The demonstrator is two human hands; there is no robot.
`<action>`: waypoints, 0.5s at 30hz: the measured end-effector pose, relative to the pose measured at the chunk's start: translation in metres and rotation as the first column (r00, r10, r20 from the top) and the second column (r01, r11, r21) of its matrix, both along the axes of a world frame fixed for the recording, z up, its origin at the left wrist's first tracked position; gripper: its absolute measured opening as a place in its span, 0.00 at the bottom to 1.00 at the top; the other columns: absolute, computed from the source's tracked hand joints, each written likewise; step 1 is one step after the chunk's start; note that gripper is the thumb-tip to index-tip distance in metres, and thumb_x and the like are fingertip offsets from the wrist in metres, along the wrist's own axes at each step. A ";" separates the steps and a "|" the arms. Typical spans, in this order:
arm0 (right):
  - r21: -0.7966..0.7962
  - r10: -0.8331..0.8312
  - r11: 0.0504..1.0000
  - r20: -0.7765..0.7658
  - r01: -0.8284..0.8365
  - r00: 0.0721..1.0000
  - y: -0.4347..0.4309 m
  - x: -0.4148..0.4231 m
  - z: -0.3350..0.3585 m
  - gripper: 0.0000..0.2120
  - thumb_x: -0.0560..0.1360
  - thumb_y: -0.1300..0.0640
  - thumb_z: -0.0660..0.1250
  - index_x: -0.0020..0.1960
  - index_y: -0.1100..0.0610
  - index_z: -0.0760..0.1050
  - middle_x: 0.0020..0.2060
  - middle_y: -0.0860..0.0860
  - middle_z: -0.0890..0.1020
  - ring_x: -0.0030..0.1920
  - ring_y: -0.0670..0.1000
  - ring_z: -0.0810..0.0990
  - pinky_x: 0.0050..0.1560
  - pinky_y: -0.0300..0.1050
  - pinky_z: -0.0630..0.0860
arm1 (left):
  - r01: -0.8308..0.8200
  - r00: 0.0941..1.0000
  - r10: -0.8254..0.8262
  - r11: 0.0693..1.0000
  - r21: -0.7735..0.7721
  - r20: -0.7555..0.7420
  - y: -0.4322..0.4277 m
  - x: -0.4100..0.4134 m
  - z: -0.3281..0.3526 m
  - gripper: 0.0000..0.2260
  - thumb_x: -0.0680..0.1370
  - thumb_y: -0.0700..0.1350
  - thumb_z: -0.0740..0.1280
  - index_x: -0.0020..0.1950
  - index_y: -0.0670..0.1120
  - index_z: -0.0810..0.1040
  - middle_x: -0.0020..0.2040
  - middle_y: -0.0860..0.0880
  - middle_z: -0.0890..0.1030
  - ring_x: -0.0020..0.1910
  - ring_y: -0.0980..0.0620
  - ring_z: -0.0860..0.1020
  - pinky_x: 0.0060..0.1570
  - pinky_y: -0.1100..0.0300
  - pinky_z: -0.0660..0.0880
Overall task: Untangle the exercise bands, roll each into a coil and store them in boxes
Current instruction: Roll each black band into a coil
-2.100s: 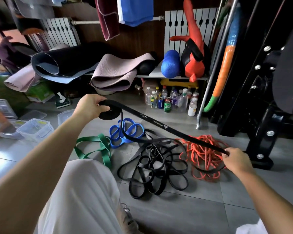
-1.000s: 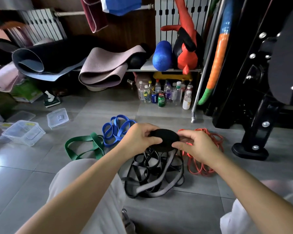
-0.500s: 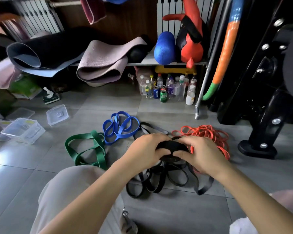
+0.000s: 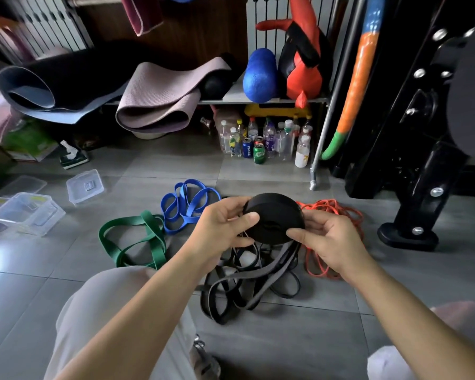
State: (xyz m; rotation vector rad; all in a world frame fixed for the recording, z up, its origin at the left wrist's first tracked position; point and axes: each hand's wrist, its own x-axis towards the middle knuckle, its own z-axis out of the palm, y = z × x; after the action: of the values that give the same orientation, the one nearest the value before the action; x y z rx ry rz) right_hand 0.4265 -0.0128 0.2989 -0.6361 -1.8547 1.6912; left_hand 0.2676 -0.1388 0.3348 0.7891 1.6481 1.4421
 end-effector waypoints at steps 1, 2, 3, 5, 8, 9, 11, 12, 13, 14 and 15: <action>0.011 -0.004 1.000 0.010 0.004 1.000 0.000 0.001 0.001 0.15 0.66 0.69 0.73 0.44 0.50 0.80 0.40 0.43 0.85 0.44 0.43 0.84 0.45 0.31 0.76 | 0.015 1.000 -0.016 1.000 -0.008 -0.012 0.000 0.001 0.000 0.10 0.77 0.36 0.66 0.57 0.45 0.78 0.53 0.42 0.82 0.55 0.41 0.80 0.52 0.40 0.78; 0.028 -0.006 1.000 0.025 0.005 1.000 0.000 0.002 0.002 0.16 0.66 0.69 0.73 0.43 0.49 0.80 0.39 0.43 0.85 0.43 0.43 0.84 0.45 0.30 0.76 | 0.028 0.998 -0.029 0.999 -0.018 -0.058 0.000 0.002 0.000 0.11 0.77 0.36 0.66 0.57 0.46 0.77 0.53 0.43 0.81 0.55 0.42 0.80 0.53 0.42 0.78; 0.068 -0.013 0.998 0.051 0.010 0.999 0.000 0.003 0.003 0.16 0.66 0.69 0.74 0.43 0.48 0.80 0.39 0.42 0.85 0.42 0.43 0.84 0.44 0.31 0.76 | 0.034 0.985 -0.039 0.999 -0.032 -0.166 0.000 0.002 0.000 0.12 0.76 0.36 0.67 0.58 0.46 0.77 0.54 0.45 0.81 0.55 0.45 0.80 0.55 0.44 0.77; 0.242 -0.052 0.970 0.157 0.013 0.986 0.001 0.004 0.003 0.16 0.66 0.66 0.75 0.46 0.48 0.81 0.39 0.42 0.85 0.43 0.44 0.84 0.46 0.34 0.77 | 0.035 0.876 -0.070 0.996 -0.082 -0.477 0.001 0.002 -0.004 0.17 0.74 0.40 0.70 0.62 0.50 0.75 0.57 0.52 0.79 0.56 0.56 0.77 0.59 0.54 0.75; 0.471 -0.098 0.879 0.334 -0.076 0.937 -0.004 0.006 0.004 0.17 0.66 0.59 0.76 0.54 0.50 0.81 0.44 0.46 0.85 0.45 0.47 0.83 0.51 0.43 0.77 | 0.104 0.698 -0.195 0.980 -0.171 -0.689 0.002 0.006 -0.007 0.20 0.72 0.46 0.72 0.63 0.54 0.76 0.57 0.56 0.79 0.55 0.61 0.75 0.58 0.62 0.71; 0.504 -0.103 0.858 0.355 -0.097 0.929 -0.006 0.007 0.004 0.17 0.66 0.58 0.76 0.54 0.50 0.81 0.45 0.45 0.85 0.46 0.47 0.82 0.51 0.43 0.76 | 0.126 0.660 -0.242 0.969 -0.213 -0.711 0.002 0.008 -0.007 0.20 0.72 0.46 0.72 0.63 0.54 0.76 0.58 0.56 0.79 0.56 0.59 0.75 0.58 0.62 0.70; 0.538 -0.107 0.836 0.353 -0.108 0.929 -0.007 0.008 0.004 0.17 0.66 0.58 0.76 0.54 0.49 0.82 0.45 0.44 0.85 0.46 0.45 0.82 0.51 0.40 0.75 | 0.146 0.613 -0.318 0.945 -0.291 -0.724 0.002 0.008 -0.011 0.19 0.73 0.46 0.71 0.64 0.54 0.76 0.59 0.56 0.79 0.56 0.56 0.76 0.57 0.62 0.70; 0.541 -0.103 0.834 0.345 -0.108 0.933 -0.007 0.009 0.003 0.16 0.66 0.58 0.76 0.53 0.49 0.82 0.45 0.44 0.85 0.47 0.44 0.81 0.51 0.39 0.74 | 0.159 0.613 -0.342 0.936 -0.313 -0.712 0.003 0.008 -0.013 0.18 0.73 0.45 0.71 0.63 0.53 0.77 0.57 0.55 0.80 0.54 0.55 0.76 0.56 0.62 0.71; 0.539 -0.099 0.836 0.334 -0.104 0.937 -0.006 0.009 0.003 0.16 0.66 0.59 0.76 0.53 0.49 0.82 0.45 0.43 0.85 0.47 0.42 0.81 0.51 0.37 0.74 | 0.171 0.626 -0.352 0.932 -0.319 -0.695 0.003 0.008 -0.014 0.17 0.73 0.44 0.71 0.61 0.51 0.78 0.54 0.54 0.80 0.52 0.54 0.77 0.53 0.63 0.71; 0.532 -0.096 0.842 0.318 -0.094 0.943 -0.005 0.010 0.003 0.16 0.66 0.59 0.76 0.52 0.49 0.82 0.45 0.42 0.85 0.47 0.41 0.81 0.51 0.34 0.74 | 0.174 0.650 -0.348 0.934 -0.313 -0.676 0.003 0.008 -0.014 0.15 0.73 0.43 0.71 0.59 0.50 0.79 0.51 0.52 0.80 0.50 0.52 0.77 0.52 0.63 0.72; 0.511 -0.088 0.856 0.293 -0.079 0.952 -0.004 0.010 0.004 0.16 0.66 0.59 0.77 0.51 0.47 0.82 0.45 0.41 0.84 0.48 0.40 0.80 0.51 0.33 0.74 | 0.171 0.678 -0.330 0.940 -0.295 -0.657 0.004 0.009 -0.015 0.14 0.73 0.42 0.71 0.58 0.48 0.79 0.49 0.52 0.81 0.48 0.51 0.77 0.51 0.62 0.72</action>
State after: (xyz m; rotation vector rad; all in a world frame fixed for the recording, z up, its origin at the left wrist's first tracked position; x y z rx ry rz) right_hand 0.4370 -0.0170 0.3030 -0.6942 -2.3973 1.0391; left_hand 0.2765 -0.1352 0.3203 1.5043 2.0899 0.7644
